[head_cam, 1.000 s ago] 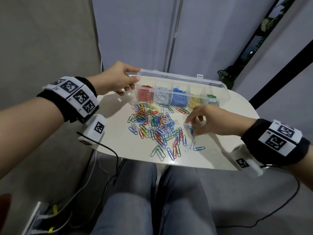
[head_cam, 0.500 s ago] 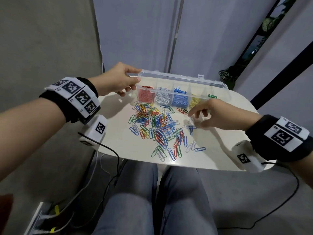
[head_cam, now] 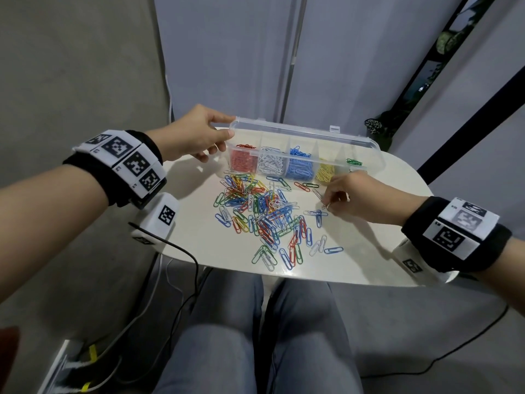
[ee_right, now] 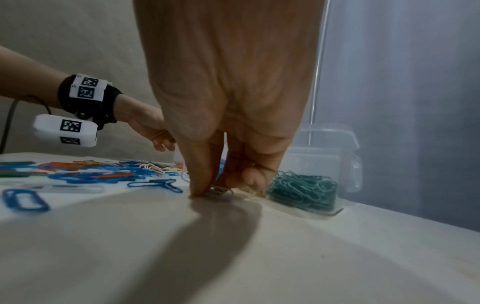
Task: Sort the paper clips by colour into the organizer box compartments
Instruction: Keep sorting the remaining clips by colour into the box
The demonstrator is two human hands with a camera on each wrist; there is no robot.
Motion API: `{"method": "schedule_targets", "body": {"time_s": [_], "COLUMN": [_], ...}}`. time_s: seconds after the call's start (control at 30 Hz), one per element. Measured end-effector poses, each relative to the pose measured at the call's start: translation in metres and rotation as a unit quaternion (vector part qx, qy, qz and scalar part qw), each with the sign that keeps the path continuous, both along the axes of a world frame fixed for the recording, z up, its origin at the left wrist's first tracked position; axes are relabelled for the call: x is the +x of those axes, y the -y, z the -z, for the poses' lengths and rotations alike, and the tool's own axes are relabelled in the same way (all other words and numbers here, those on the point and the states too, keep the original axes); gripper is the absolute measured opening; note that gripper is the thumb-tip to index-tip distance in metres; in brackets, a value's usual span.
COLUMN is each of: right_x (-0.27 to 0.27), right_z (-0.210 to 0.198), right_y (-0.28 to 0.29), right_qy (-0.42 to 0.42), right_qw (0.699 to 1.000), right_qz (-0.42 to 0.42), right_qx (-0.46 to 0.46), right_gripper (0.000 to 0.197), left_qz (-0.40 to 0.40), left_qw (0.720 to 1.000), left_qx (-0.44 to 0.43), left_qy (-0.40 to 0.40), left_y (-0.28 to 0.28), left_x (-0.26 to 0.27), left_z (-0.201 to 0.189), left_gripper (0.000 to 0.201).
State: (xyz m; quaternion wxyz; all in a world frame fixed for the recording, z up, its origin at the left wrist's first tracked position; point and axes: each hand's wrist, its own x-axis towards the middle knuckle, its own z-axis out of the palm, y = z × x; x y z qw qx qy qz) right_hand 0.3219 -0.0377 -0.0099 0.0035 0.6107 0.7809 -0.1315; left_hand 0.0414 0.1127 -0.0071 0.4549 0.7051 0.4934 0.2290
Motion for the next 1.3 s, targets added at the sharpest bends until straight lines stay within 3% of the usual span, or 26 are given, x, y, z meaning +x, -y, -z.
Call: {"method": "schedule_targets", "body": {"time_s": [0.33,0.5,0.6,0.7,0.83,0.97,1.13,1.3], "right_x": [-0.015,-0.038,-0.057,-0.071,-0.072,-0.053,-0.030,-0.016], "right_z": [-0.004,-0.043,-0.054,-0.049,-0.041,-0.053,-0.063,-0.035], "right_y": [0.008,-0.020,-0.050,-0.073,-0.079,-0.059,-0.014,0.004], "right_qy": [0.096,-0.109,-0.257,-0.319,-0.285,-0.295,-0.217,-0.122], "right_qw": [0.995,0.989,0.949,0.920,0.923,0.917,0.957,0.978], "right_qz": [-0.013,0.058,0.135,0.200,0.246,0.238,0.183,0.161], "right_qx": [0.034,0.082,0.121,0.113,0.078,0.122,0.058,0.041], "right_gripper": [0.021,0.009,0.012,0.015,0.013,0.011,0.012,0.011], "left_qz": [-0.003,-0.003,-0.003,-0.002,0.001,0.004,0.006,0.006], "left_qw": [1.000,1.000,1.000,1.000,1.000,1.000,1.000,1.000], "left_qx": [0.000,-0.003,0.001,0.003,0.004,0.008,0.014,0.012], "left_qy": [-0.002,0.000,-0.003,-0.009,-0.013,-0.008,-0.001,-0.001], "left_y": [0.001,0.001,0.001,0.001,0.002,0.000,-0.001,-0.001], "left_x": [0.001,0.001,0.001,0.000,0.000,0.000,0.000,0.000], "left_z": [0.000,0.001,0.000,0.000,-0.001,0.000,0.001,0.001], "left_gripper": [0.047,0.048,0.048,0.050,0.050,0.048,0.047,0.047]}}
